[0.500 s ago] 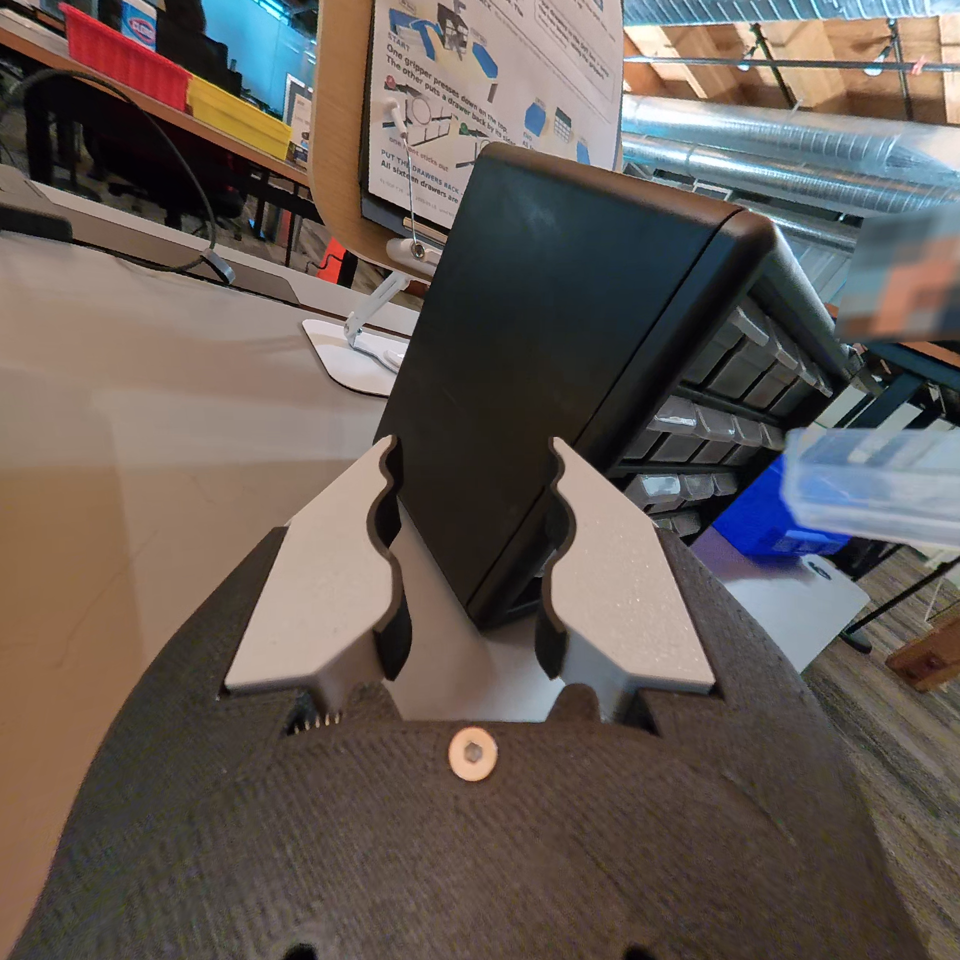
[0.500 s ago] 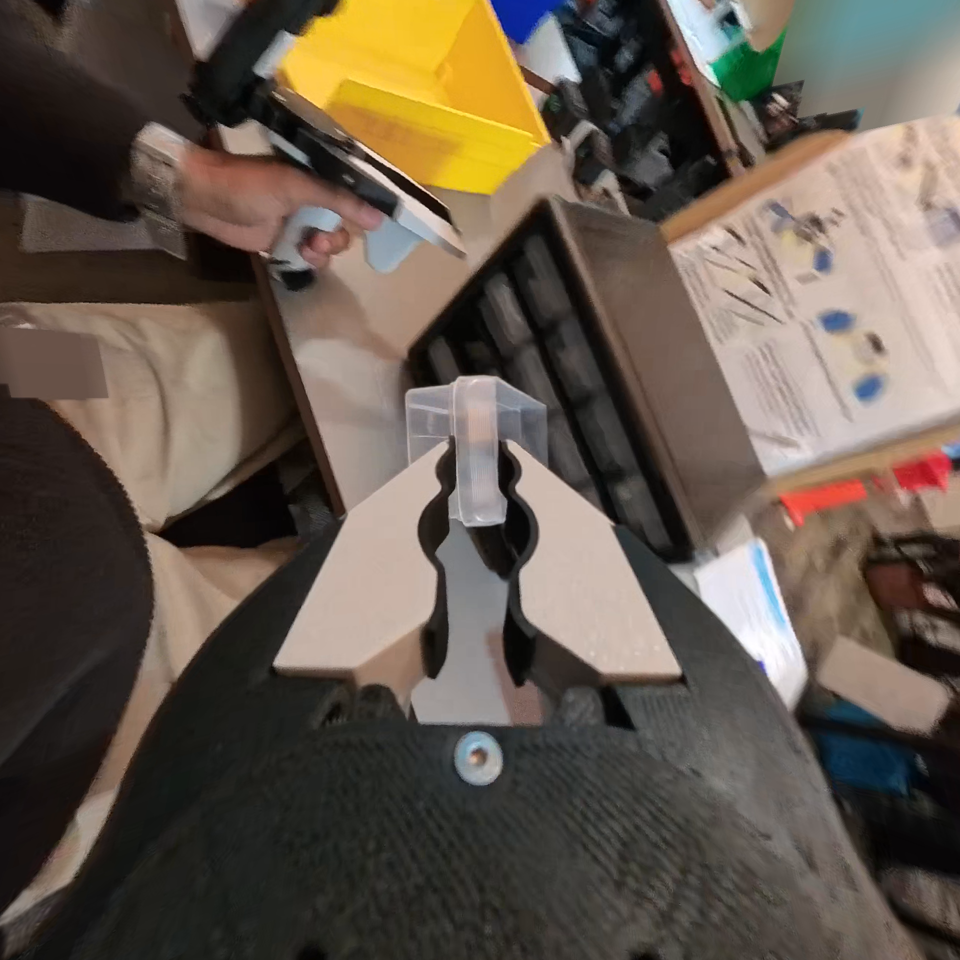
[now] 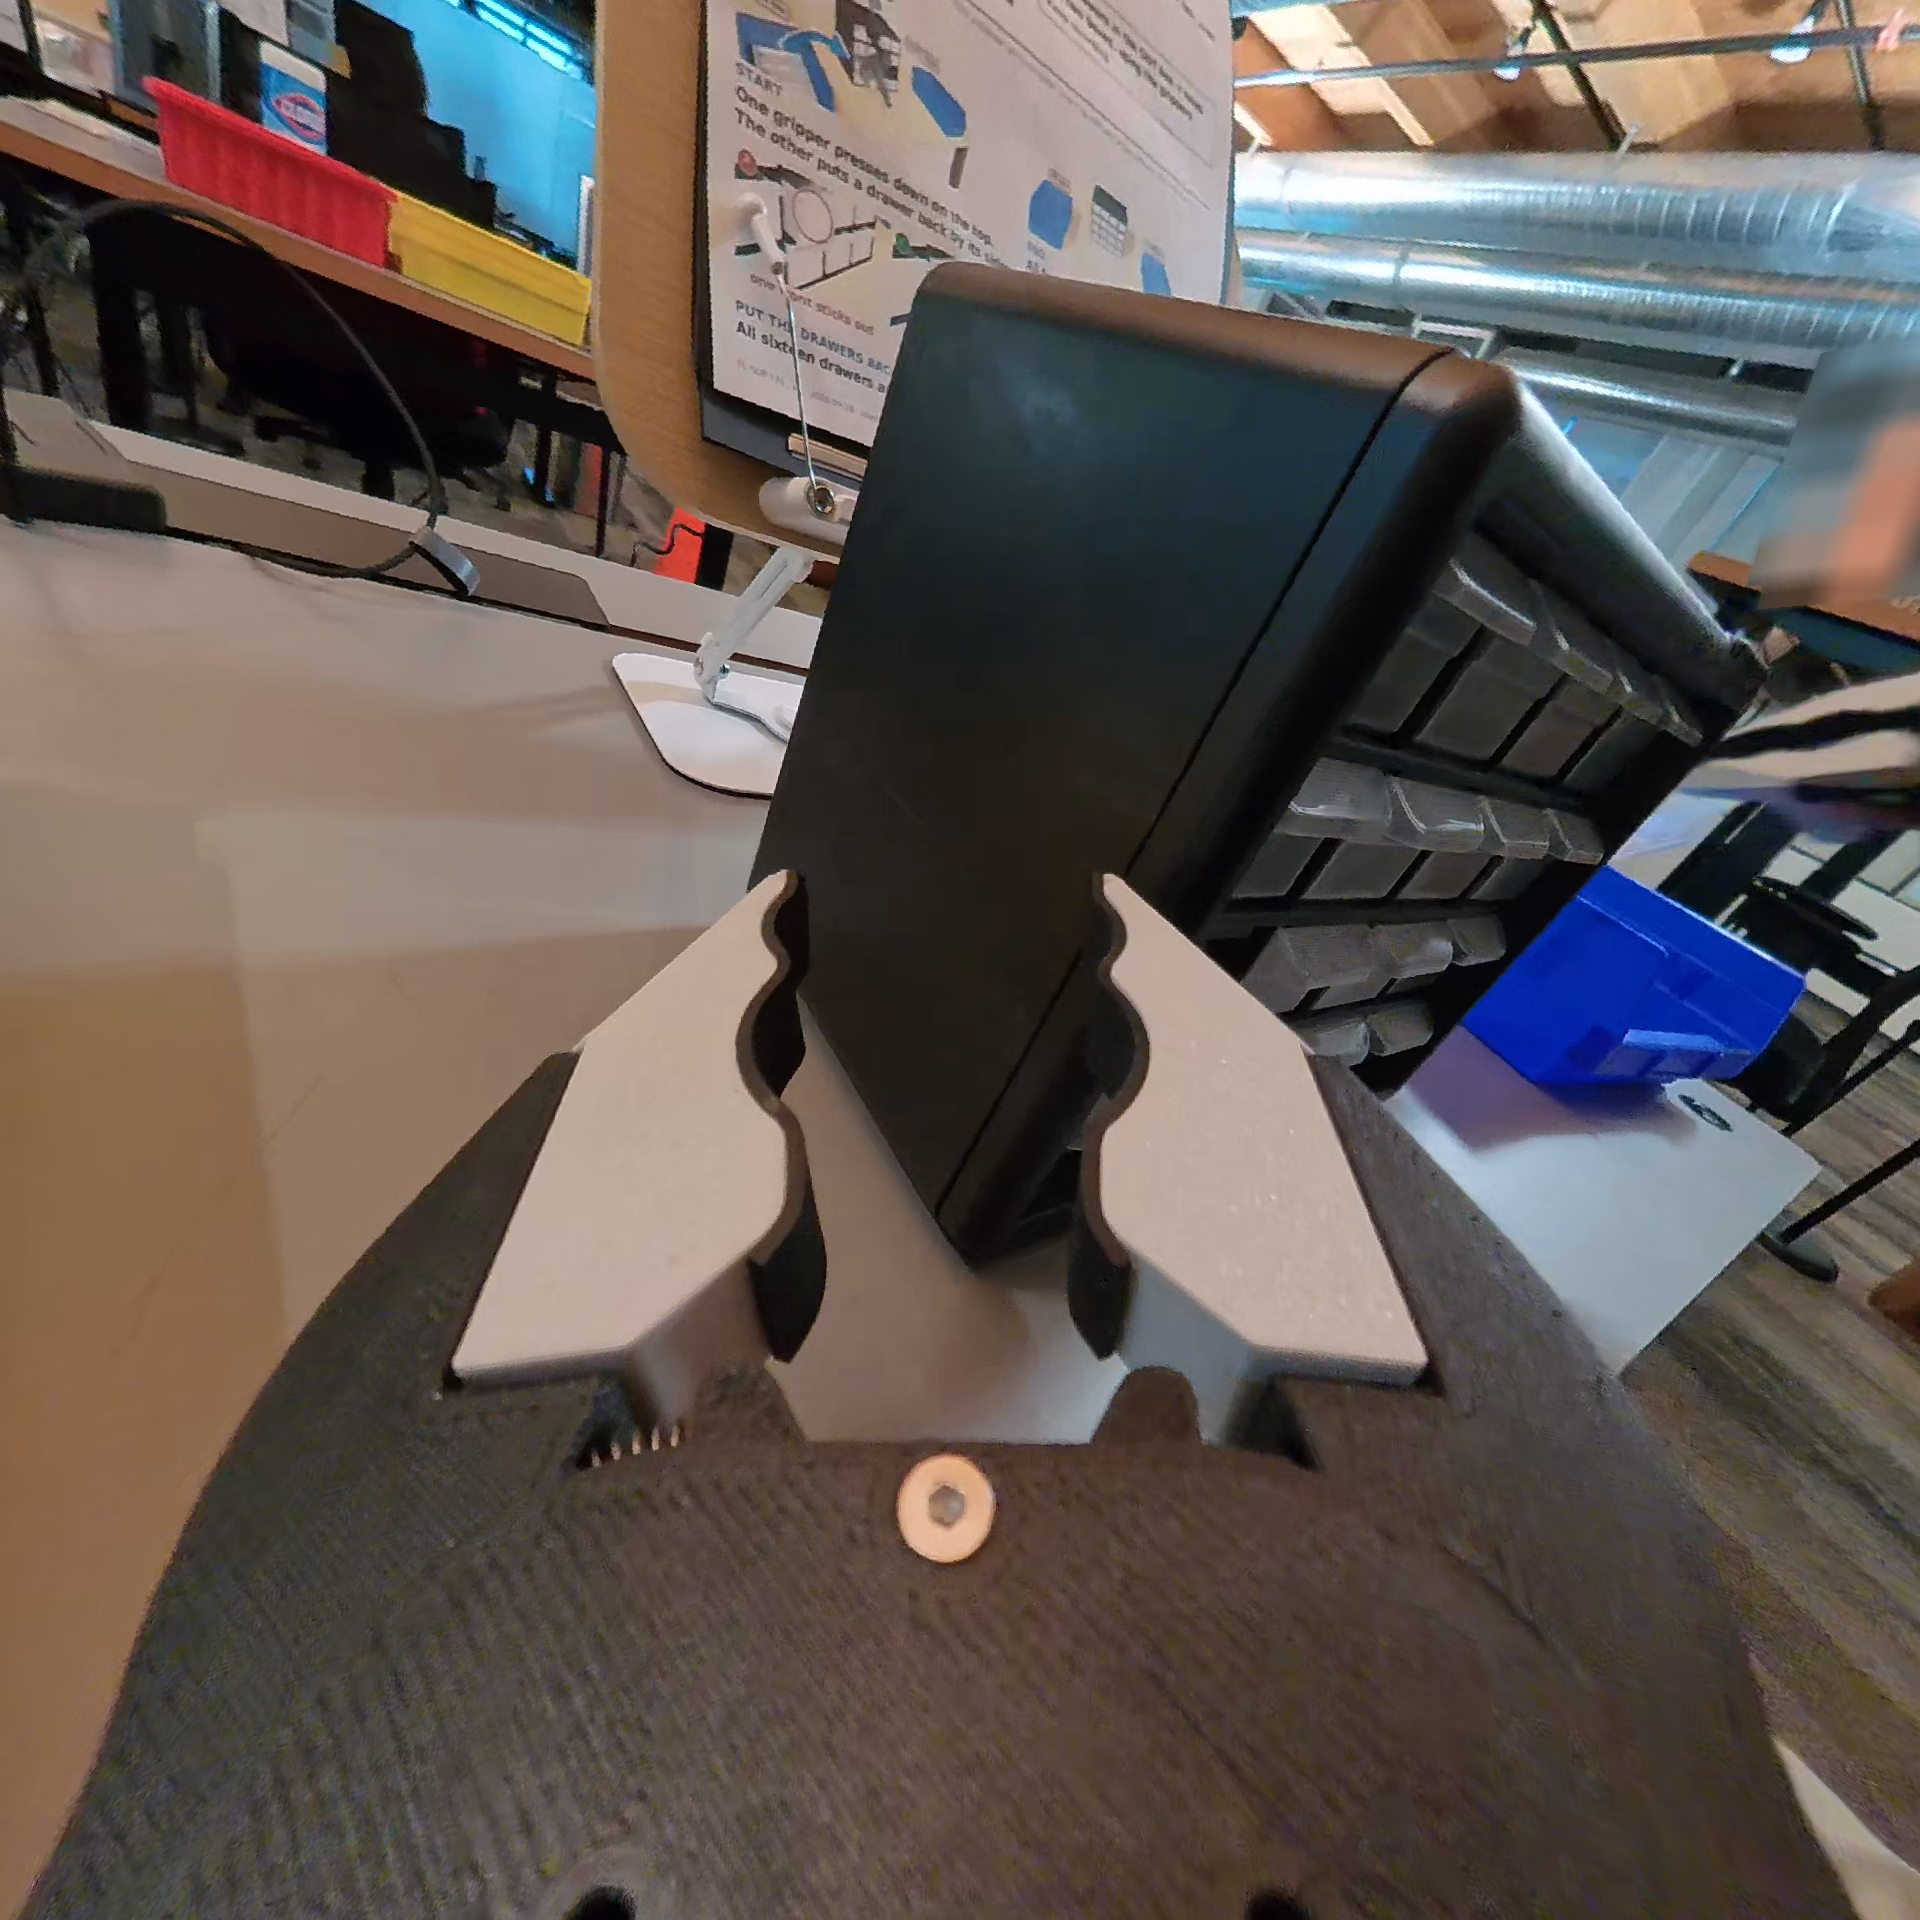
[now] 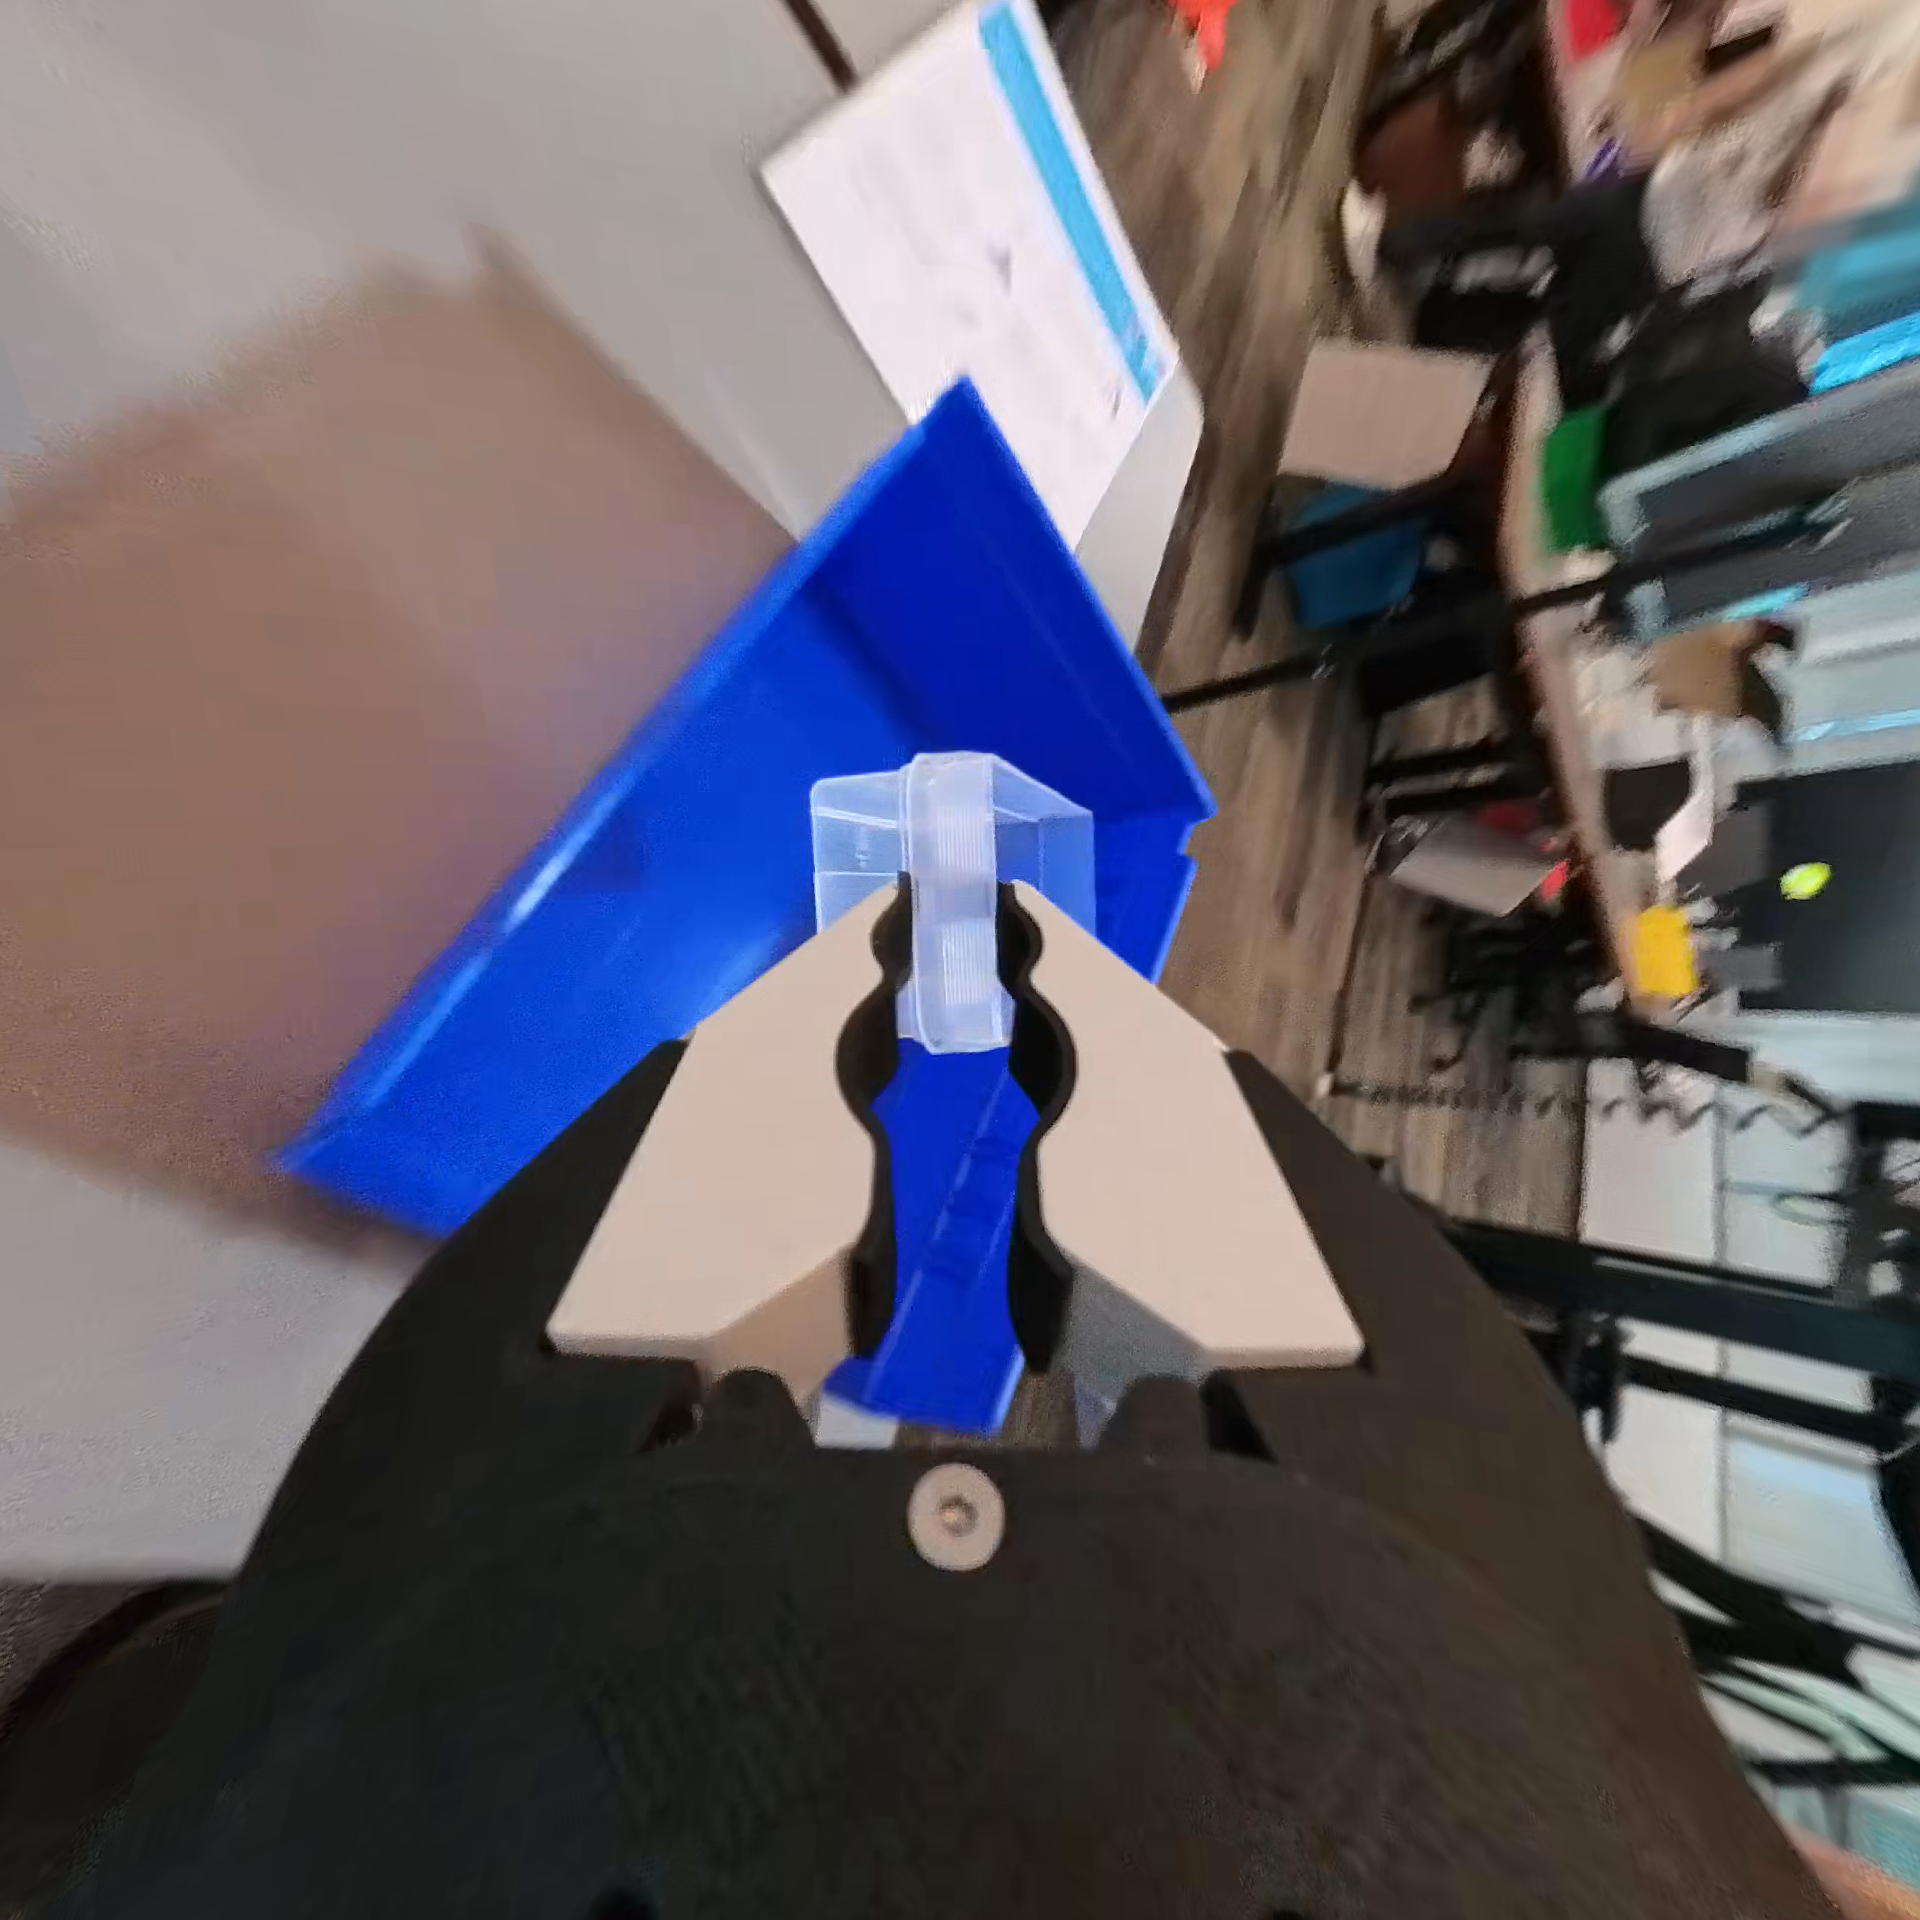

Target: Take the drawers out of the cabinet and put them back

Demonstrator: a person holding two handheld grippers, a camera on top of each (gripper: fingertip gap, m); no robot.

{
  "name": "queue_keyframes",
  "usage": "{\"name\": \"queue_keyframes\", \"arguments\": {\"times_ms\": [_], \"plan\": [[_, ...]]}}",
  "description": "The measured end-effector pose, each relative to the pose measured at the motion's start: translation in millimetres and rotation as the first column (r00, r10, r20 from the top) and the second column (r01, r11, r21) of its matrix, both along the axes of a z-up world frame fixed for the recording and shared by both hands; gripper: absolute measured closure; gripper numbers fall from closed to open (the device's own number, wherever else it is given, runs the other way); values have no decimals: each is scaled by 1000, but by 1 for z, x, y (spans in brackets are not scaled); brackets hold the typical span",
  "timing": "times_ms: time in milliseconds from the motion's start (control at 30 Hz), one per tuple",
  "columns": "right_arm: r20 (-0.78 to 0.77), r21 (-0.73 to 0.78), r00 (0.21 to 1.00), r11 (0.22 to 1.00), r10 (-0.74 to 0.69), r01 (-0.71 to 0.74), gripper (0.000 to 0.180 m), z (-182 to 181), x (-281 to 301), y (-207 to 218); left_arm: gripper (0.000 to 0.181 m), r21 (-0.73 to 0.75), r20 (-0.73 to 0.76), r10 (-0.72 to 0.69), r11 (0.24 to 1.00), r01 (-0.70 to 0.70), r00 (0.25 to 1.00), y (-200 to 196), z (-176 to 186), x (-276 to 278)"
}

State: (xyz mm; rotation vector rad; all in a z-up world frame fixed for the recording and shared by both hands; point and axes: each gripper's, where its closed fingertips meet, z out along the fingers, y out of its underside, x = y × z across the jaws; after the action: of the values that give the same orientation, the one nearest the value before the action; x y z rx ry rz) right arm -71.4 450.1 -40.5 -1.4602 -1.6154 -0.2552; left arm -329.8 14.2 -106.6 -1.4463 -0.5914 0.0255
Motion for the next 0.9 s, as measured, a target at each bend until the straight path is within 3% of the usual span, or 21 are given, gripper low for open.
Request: {"name": "queue_keyframes", "arguments": {"times_ms": [133, 267, 567, 633, 700, 900], "plan": [[71, -57, 989, 989, -132, 136, 164, -56, -21, 86, 130, -15, -29, 6, 1000, -7, 1000, -1, -1, 0], [58, -125, 984, 976, -171, 177, 164, -86, -53, 109, 131, -45, -53, 10, 999, -13, 999, -1, -6, -2], [143, -156, 972, 965, -189, 211, 162, -112, -82, 109, 130, -40, -20, 6, 999, -7, 1000, -5, -9, -3], [133, -210, 969, 949, -210, 234, 152, -115, -79, 109, 130, -46, -21, 2, 999, -3, 1000, -4, -10, -2], [90, -273, 973, 934, -212, 229, 141, -115, -78, 105, 130, -53, -26, 0, 999, -2, 1000, -3, -11, -1], [-115, -408, 965, 897, -237, 172, 143, -97, -65, 99, 131, -53, -22, 4, 999, -5, 1000, -4, -11, -1]]}}
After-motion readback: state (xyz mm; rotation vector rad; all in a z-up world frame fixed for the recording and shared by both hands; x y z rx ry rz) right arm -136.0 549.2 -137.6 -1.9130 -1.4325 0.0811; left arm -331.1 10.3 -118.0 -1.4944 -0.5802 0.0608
